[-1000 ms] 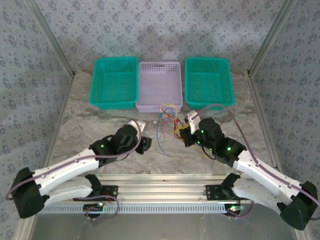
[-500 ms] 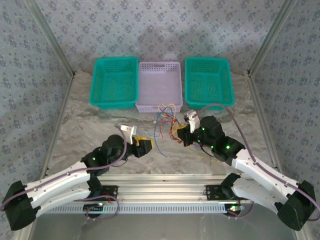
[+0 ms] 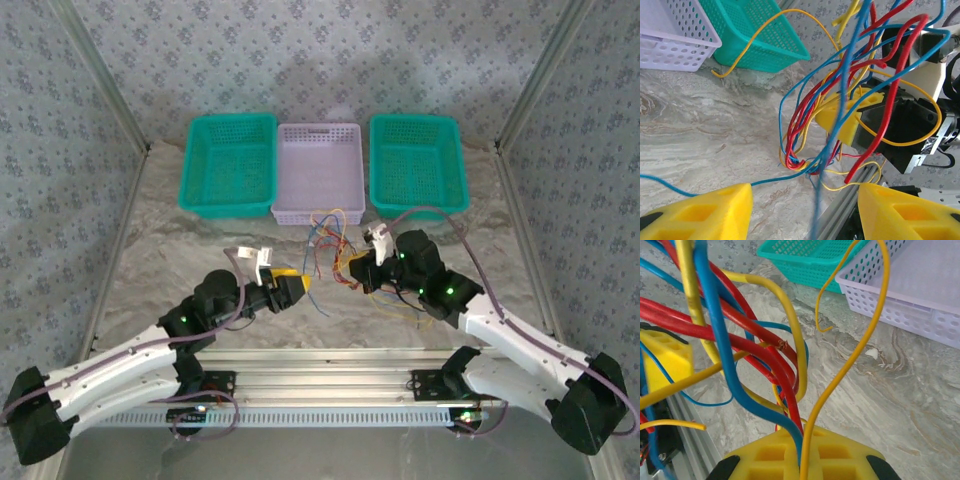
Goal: Untangle the cables
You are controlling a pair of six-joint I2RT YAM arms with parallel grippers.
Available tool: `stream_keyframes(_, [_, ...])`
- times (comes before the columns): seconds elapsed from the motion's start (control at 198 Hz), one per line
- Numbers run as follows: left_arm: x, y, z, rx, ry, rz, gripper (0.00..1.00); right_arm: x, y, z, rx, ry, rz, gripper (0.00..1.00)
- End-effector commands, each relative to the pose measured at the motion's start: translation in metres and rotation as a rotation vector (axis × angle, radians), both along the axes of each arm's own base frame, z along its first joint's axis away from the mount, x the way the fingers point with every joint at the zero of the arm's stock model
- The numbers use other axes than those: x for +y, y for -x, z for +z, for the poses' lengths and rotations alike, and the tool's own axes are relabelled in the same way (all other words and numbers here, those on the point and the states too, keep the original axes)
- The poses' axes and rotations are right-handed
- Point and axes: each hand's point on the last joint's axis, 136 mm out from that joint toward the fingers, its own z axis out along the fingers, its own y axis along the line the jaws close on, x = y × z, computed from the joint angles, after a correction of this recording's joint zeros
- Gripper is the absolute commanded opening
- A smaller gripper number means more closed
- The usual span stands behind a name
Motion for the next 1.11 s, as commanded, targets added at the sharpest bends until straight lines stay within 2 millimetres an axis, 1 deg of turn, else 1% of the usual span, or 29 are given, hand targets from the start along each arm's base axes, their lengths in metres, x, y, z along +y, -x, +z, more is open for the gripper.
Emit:
stream_keyframes(0.0, [-0.006, -0.001, 0.027, -0.036, 0.061, -0.013, 0.57, 0.007, 0.003, 0.007, 0.002, -0.048, 0.034, 0.00])
stream_keyframes(0.202, [-0.010, -0.006, 0.029, -0.030, 0.062, -0.014, 0.55, 0.014, 0.006, 0.003, 0.022, -0.051, 0.066, 0.00])
stream_keyframes(0.338, [-0.008, -0.008, 0.029, -0.024, 0.069, -0.004, 0.50, 0.015, 0.006, -0.001, 0.030, -0.042, 0.068, 0.00])
stream_keyframes(0.358, [-0.008, -0.009, 0.029, -0.024, 0.073, -0.003, 0.48, 0.015, 0.007, -0.001, 0.032, -0.042, 0.070, 0.00])
stream_keyframes(0.398, [-0.007, -0.009, 0.031, -0.025, 0.080, -0.004, 0.40, 0.015, 0.007, -0.003, 0.035, -0.036, 0.069, 0.00])
stream_keyframes(0.484, [-0.008, -0.009, 0.033, -0.025, 0.087, -0.013, 0.14, 0.014, 0.006, -0.006, 0.038, -0.030, 0.061, 0.00])
stream_keyframes(0.57, [-0.007, -0.010, 0.033, -0.018, 0.087, -0.008, 0.00, 0.014, 0.007, -0.009, 0.046, -0.023, 0.063, 0.00])
stream_keyframes(0.696, [0.000, -0.012, 0.035, -0.015, 0.088, 0.009, 0.00, 0.010, 0.005, -0.020, 0.062, 0.018, 0.046, 0.00])
stream_keyframes(0.832, [0.019, -0.015, 0.044, -0.031, 0.080, 0.065, 0.00, 0.000, 0.001, -0.037, 0.074, 0.088, -0.003, 0.00])
stream_keyframes(0.948, [0.041, -0.016, 0.054, -0.055, 0.057, 0.123, 0.00, -0.018, -0.008, -0.063, 0.097, 0.192, -0.089, 0.00])
stream_keyframes(1.054, [0.059, -0.014, 0.070, -0.092, 0.030, 0.160, 0.00, -0.034, -0.018, -0.087, 0.139, 0.289, -0.169, 0.00])
stream_keyframes(1.104, [0.066, -0.013, 0.077, -0.110, 0.008, 0.179, 0.00, -0.039, -0.021, -0.097, 0.162, 0.320, -0.190, 0.00])
